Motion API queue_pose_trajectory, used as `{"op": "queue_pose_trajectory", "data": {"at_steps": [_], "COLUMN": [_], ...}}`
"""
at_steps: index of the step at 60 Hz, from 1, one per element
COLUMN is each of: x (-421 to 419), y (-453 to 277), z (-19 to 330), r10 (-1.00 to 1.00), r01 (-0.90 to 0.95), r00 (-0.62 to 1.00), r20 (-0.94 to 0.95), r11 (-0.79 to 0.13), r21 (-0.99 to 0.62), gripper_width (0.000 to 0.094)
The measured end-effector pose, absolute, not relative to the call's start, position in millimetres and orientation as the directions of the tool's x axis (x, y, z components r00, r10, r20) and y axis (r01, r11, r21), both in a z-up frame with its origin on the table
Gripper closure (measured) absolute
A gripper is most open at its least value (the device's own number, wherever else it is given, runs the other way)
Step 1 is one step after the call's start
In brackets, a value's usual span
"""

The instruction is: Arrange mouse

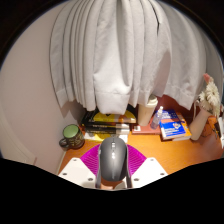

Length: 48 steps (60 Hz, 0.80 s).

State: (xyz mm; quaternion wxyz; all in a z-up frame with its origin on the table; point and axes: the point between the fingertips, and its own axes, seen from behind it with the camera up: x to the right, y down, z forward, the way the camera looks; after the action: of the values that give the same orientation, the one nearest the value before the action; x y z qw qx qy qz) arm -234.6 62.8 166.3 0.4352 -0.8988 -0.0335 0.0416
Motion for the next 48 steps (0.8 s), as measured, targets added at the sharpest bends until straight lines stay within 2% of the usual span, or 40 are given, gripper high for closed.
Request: {"op": "queue_pose_trajectory", "data": {"at_steps": [4,8,12,16,20,27,38,46,48], "x": [-211,-182,-151,-117,-92,-60,-60,-68,-70], "y": [57,48,36,25,14,-6,-34,-48,-51], "z": [212,243,254,248,222,151,46,0,-7], "r10": [0.091,0.085,0.065,0.024,0.002,-0.014,-0.009,-0.020,-0.019], "r01": [0.022,0.029,0.035,0.025,0.009,0.007,-0.027,-0.047,-0.049], "r00": [0.995,0.996,0.998,1.000,1.000,1.000,1.000,0.998,0.998], "r20": [-0.035,-0.016,0.003,0.015,0.009,0.019,-0.030,-0.051,-0.056], "r11": [-0.558,-0.511,-0.495,-0.487,-0.519,-0.617,-0.741,-0.781,-0.786], "r21": [-0.830,-0.859,-0.868,-0.873,-0.854,-0.787,-0.671,-0.623,-0.617], "gripper_width": [0.0581,0.0581,0.0582,0.0583,0.0585,0.0586,0.0586,0.0607,0.0585]}}
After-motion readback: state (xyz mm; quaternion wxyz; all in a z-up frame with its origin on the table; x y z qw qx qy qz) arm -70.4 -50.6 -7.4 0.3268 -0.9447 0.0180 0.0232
